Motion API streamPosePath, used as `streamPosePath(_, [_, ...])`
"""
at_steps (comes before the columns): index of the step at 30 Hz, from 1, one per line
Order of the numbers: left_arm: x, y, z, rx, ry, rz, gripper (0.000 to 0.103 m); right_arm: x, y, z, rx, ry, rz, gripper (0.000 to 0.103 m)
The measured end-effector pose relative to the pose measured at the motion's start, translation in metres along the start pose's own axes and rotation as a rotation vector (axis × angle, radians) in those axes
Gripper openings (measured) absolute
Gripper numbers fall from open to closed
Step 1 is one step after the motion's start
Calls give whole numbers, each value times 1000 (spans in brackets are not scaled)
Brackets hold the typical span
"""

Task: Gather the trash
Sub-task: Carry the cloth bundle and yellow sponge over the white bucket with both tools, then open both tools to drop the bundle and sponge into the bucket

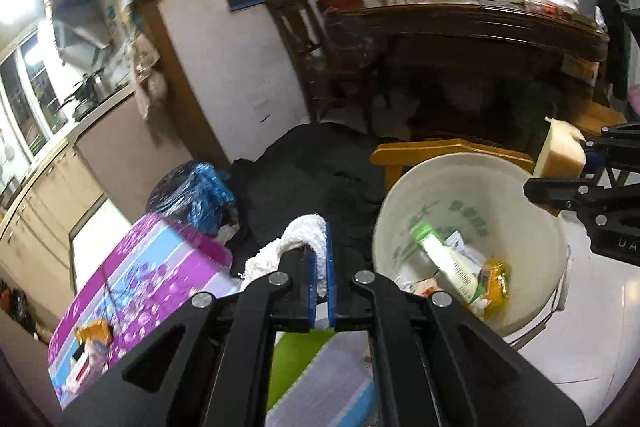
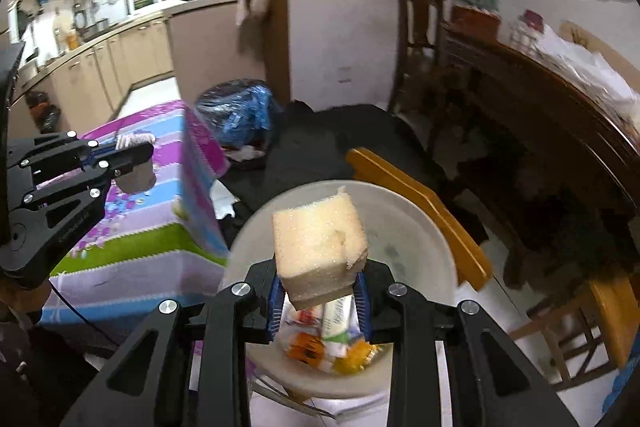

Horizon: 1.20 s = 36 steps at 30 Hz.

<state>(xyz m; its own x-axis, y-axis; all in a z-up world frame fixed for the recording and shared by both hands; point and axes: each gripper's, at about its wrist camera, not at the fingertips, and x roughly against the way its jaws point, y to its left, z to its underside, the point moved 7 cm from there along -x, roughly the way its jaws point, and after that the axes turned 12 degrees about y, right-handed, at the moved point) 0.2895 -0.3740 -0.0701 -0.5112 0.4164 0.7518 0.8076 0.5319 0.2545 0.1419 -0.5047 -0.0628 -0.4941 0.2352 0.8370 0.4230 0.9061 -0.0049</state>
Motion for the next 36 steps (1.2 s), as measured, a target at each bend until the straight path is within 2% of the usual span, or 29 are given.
streamPosePath(4, [-1, -18, -19, -23, -7, 93, 2, -5, -28, 1, -46, 43, 27, 30])
streamPosePath(9, [-1, -39, -45, -44, -14, 215, 2, -12, -45, 3, -81, 90, 45, 30])
streamPosePath(16, [-9, -75, -65, -137, 15, 305, 2, -18, -67, -9, -133, 155, 32, 30])
streamPosePath(20, [-30, -90, -61, -180, 103, 393, 2, -26, -68, -13, -134, 205, 21, 30])
streamPosePath(23, [-45, -96, -49, -204, 146, 428, 2, -42, -65, -10, -129, 265, 6, 30])
streamPosePath(28, [-68, -102, -30, -225, 206, 466, 2, -68, -62, 3, -120, 347, -8, 30])
streamPosePath(36, [-84, -105, -19, -229, 244, 484, 2, -89, -62, 14, -126, 385, -36, 30])
